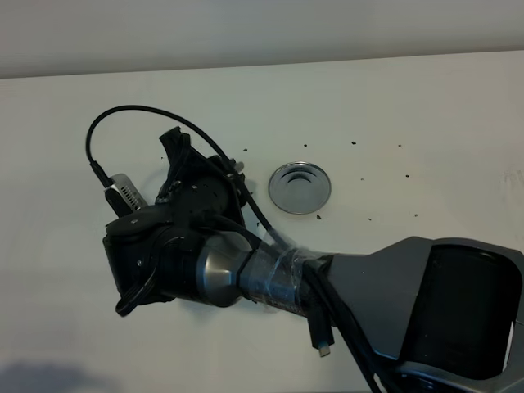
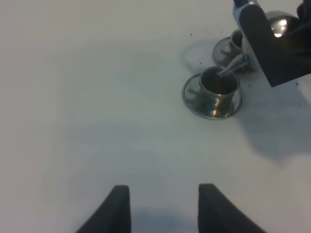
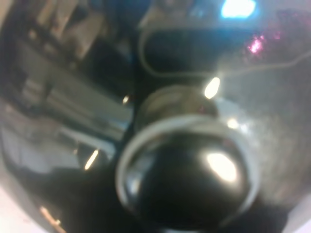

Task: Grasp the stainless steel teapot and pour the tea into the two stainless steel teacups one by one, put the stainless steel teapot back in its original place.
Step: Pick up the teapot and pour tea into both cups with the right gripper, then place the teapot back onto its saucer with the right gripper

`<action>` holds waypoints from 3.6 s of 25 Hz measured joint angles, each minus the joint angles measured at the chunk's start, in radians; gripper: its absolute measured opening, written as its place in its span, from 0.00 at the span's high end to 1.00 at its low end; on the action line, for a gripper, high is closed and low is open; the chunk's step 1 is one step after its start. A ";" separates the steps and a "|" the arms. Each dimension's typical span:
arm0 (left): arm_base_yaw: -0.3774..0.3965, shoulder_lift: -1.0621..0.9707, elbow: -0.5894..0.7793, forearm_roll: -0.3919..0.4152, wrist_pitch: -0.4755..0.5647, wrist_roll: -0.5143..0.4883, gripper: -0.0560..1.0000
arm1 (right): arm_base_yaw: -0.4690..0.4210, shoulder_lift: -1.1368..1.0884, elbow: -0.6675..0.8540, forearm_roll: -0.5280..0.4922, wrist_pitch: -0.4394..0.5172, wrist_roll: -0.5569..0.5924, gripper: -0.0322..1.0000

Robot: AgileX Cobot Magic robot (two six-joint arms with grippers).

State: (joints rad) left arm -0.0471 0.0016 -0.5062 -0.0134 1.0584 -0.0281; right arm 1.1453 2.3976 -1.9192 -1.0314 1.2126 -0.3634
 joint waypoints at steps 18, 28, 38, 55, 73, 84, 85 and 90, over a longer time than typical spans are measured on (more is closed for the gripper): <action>0.000 0.000 0.000 0.001 0.000 0.001 0.60 | -0.113 -0.191 -0.006 0.722 0.006 0.225 0.79; 0.000 0.000 0.000 0.001 0.000 0.001 0.60 | -0.120 -0.191 0.113 0.811 -0.070 0.217 0.79; 0.000 0.000 0.000 0.001 0.000 0.001 0.60 | -0.133 -0.228 0.176 0.822 -0.147 0.214 0.79; 0.000 0.000 0.000 0.001 0.000 0.001 0.60 | -0.490 -0.303 0.173 0.887 -0.124 0.080 0.79; 0.000 0.000 0.000 0.001 0.000 0.001 0.60 | -0.541 -0.180 0.173 0.953 -0.238 0.033 0.79; 0.000 0.000 0.000 0.001 0.000 0.001 0.60 | -0.562 -0.165 0.173 0.956 -0.227 0.033 0.79; 0.000 0.000 0.000 0.001 0.000 0.001 0.60 | -0.564 -0.165 0.173 0.955 -0.227 0.033 0.79; 0.000 0.000 0.000 0.001 0.000 0.001 0.60 | -0.569 -0.165 0.173 0.954 -0.234 0.033 0.79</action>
State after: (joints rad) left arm -0.0471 0.0016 -0.5062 -0.0125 1.0584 -0.0272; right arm 0.5763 2.2331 -1.7460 -0.0777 0.9789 -0.3300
